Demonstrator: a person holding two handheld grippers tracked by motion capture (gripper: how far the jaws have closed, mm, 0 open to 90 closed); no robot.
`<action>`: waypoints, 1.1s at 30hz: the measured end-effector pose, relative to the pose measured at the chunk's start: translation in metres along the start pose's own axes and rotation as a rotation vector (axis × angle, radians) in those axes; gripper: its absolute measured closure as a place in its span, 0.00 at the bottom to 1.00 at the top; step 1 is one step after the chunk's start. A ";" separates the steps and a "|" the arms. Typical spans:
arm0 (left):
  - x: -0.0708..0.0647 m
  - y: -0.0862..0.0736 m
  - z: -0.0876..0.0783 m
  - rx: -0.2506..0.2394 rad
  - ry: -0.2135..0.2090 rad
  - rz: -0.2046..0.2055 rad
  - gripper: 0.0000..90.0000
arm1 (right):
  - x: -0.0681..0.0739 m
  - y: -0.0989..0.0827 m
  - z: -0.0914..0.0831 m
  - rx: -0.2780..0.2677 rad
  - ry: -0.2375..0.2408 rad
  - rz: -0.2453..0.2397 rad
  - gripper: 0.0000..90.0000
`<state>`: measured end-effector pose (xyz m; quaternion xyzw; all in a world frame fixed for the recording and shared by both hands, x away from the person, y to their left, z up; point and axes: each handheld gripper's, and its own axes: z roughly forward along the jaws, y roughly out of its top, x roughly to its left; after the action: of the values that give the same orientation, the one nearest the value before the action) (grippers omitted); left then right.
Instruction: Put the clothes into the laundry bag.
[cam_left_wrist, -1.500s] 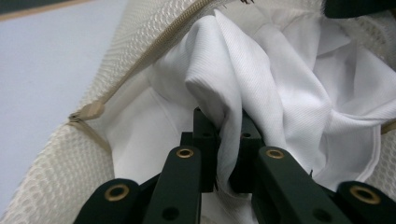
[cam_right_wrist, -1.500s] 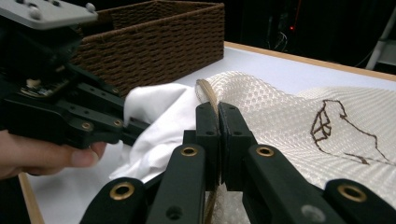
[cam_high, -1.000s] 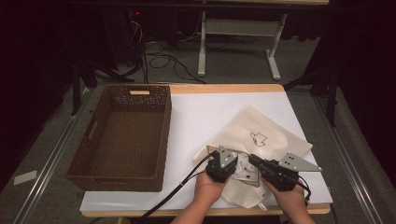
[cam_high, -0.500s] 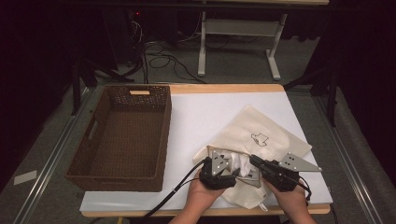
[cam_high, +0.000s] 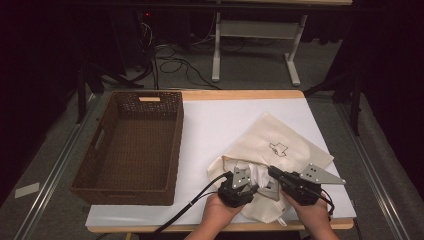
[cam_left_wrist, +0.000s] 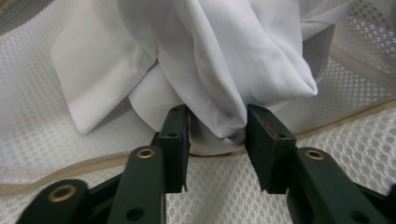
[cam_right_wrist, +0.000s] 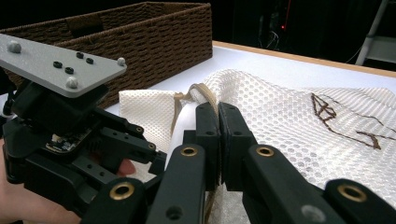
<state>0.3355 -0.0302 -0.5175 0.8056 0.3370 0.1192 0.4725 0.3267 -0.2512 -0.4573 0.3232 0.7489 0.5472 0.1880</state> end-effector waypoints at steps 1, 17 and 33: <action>0.000 0.001 0.000 0.003 0.000 0.007 0.74 | 0.000 0.000 0.000 0.000 0.000 -0.003 0.99; -0.004 0.033 0.037 -0.024 0.097 0.024 0.89 | -0.007 0.000 -0.003 -0.011 -0.018 0.008 0.99; 0.007 -0.004 -0.064 -0.086 0.095 0.014 0.34 | -0.006 -0.001 -0.005 -0.009 -0.015 0.010 0.99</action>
<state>0.3060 0.0196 -0.4880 0.7804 0.3479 0.1748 0.4893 0.3280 -0.2591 -0.4575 0.3304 0.7434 0.5489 0.1922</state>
